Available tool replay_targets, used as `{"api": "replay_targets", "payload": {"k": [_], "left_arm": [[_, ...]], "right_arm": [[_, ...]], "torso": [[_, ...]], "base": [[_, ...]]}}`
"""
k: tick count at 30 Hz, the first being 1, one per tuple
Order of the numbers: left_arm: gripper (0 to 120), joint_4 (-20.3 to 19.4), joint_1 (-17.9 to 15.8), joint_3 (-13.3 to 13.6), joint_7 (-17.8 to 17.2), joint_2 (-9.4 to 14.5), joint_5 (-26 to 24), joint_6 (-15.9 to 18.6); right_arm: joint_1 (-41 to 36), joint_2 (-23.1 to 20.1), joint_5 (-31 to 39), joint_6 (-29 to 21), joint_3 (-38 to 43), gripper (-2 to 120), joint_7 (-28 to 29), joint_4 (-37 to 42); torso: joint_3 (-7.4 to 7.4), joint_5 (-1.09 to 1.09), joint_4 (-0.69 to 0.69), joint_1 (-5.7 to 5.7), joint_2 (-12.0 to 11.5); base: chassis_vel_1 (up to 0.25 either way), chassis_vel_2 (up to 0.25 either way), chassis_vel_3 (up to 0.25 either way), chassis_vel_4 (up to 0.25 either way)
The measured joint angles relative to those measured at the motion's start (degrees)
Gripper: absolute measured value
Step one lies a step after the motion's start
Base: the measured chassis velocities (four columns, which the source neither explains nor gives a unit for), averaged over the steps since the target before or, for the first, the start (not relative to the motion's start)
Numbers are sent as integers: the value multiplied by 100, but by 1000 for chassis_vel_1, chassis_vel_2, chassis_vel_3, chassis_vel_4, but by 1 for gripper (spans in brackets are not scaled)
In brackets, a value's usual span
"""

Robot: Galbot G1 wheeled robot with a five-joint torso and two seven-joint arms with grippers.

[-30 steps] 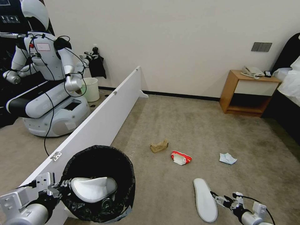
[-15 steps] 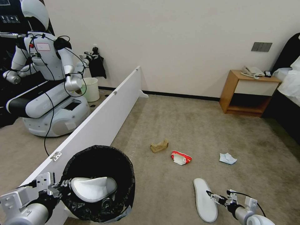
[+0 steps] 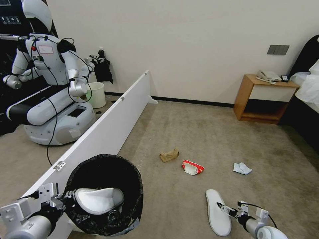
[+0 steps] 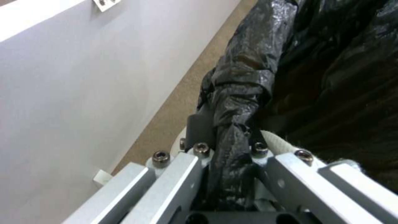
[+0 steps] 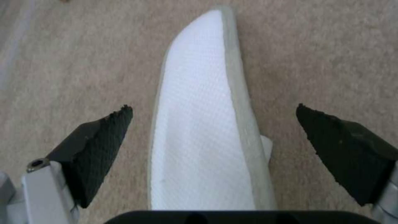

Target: Pick up the trash bin, then pick up the garbage from the floor and place it into the trash bin.

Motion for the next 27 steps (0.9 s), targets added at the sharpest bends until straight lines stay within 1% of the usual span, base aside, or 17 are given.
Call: {"api": "replay_targets", "payload": {"k": [11,27], "left_arm": [[1,-17,15,-24,4,0,-14,0],[1,-2,-9,-24,7,-1,-22,0]], "right_arm": [[144,131,-109,-22,-130,100,-73,-172],[244,179,-193,-22,-178,100,-159,-320]], "torso": [[0,0,0,0,0],[0,0,0,0,0]], "base": [[0,0,0,0],[0,0,0,0]]}}
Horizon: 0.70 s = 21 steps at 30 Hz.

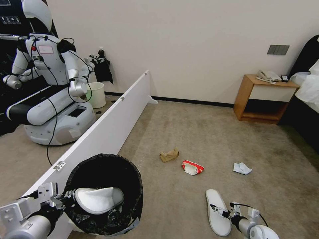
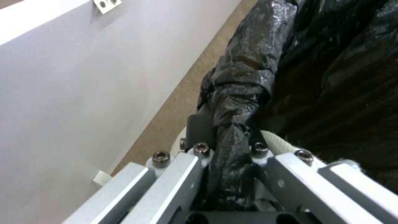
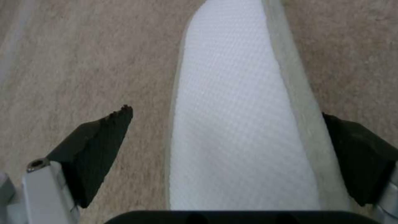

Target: Pick up the trash bin, then pick up the garbage from the floor and place it into the trash bin.

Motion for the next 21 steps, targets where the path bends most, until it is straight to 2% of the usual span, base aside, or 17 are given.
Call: {"api": "replay_targets", "payload": {"k": [4,6,7,9,10,13,14,16,18,19,20,21], "left_arm": [[1,8,-11,1,0,4,-4,0],[1,16,-14,1,0,8,-6,0],[1,16,-14,1,0,8,-6,0],[1,22,-16,1,0,11,-6,0],[1,22,-16,1,0,11,-6,0],[1,24,-19,1,0,13,-10,0],[1,24,-19,1,0,13,-10,0],[1,25,-20,2,0,13,-11,0],[1,26,-24,7,0,10,-11,0],[1,26,-28,14,0,7,-10,0],[1,26,-28,14,0,7,-10,0],[1,27,-31,18,0,6,-9,0]], "right_arm": [[1,-2,-81,15,2,95,-56,-7],[-2,-2,-132,29,6,85,-69,-9],[-2,-2,-132,29,6,85,-69,-9],[-15,-6,-164,40,12,73,-69,-7],[-15,-6,-164,40,12,73,-69,-7],[-28,-31,-178,43,22,58,-76,20],[-28,-31,-178,43,22,58,-76,20],[-41,-57,-179,43,28,46,-80,45],[-48,-68,-179,43,30,43,-84,56],[-61,-82,-180,43,33,36,-89,75],[-61,-82,-180,43,33,36,-89,75],[-74,-93,-186,43,36,31,-95,93]], "torso": [[0,0,0,0,0],[0,0,0,0,0],[0,0,0,0,0],[0,0,0,0,0],[0,0,0,0,0],[-1,1,0,0,0],[-1,1,0,0,0],[-1,1,0,0,0],[-1,1,0,0,0],[-1,1,0,0,0],[-1,1,0,0,0],[-1,1,0,0,0]], "base": [[0,0,0,0],[0,0,0,0],[0,0,0,0],[0,0,0,0],[0,0,0,0],[0,0,0,0],[0,0,0,0],[0,0,0,0],[0,0,0,0],[0,0,0,0],[0,0,0,0],[0,0,0,0]]}}
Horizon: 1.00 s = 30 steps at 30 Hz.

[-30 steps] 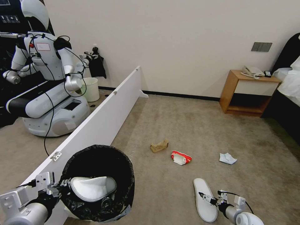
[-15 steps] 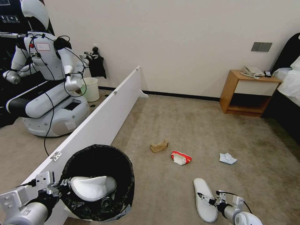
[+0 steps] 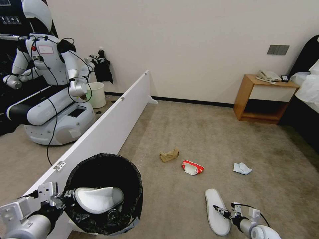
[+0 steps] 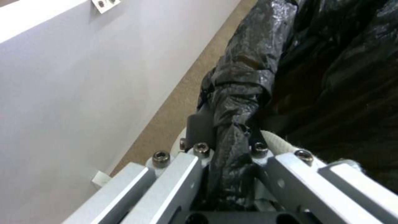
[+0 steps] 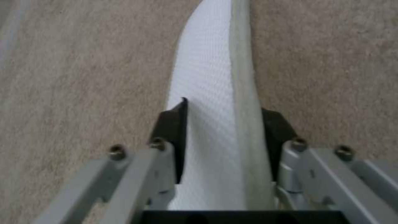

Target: Pick up the trash bin, then pick up the garbage from the floor and place it into the trash bin.

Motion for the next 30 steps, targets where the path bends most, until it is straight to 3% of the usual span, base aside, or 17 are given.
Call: {"api": "replay_targets", "payload": {"k": [8,20,30], "left_arm": [[1,-3,-1,3,1,-2,3,0],[1,-7,-4,22,-1,11,-26,0],[1,-18,40,59,-55,54,-177,0]], "right_arm": [[-40,-33,-23,0,6,2,-18,65],[-228,-190,-219,258,198,2,-96,550],[-521,-588,-17,1630,312,2,-621,2617]], "torso": [[0,0,0,0,0],[0,0,-1,0,0],[0,-1,-1,0,0]], "base": [[0,0,0,0],[0,0,0,0],[0,0,0,0]]}}
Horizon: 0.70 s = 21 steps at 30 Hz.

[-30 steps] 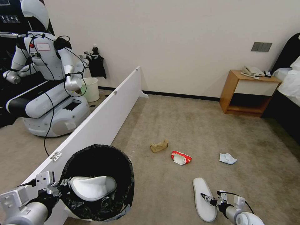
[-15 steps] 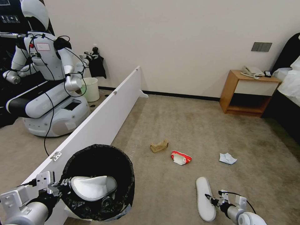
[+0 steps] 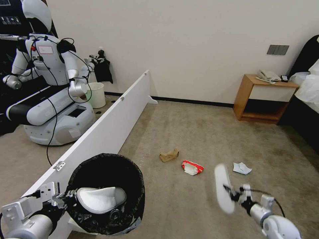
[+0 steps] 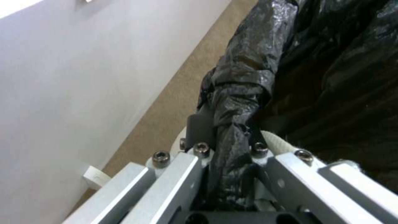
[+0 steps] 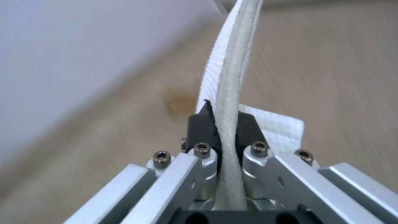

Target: Pick up the trash bin, then pick up the garbage from the floor and place it into the trash bin.

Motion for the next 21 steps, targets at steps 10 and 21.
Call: {"api": "replay_targets", "payload": {"k": [10,21], "left_arm": [[1,-33,79,2,-36,98,-148,0],[1,-46,96,86,-47,71,-103,0]], "right_arm": [[901,-289,1335,945,-1097,2,-687,1278],[2873,65,2269,1672,-3276,2,-807,1538]], "torso": [[0,0,1,0,0],[1,-2,3,0,0]], "base": [[0,0,0,0],[0,0,0,0]]}}
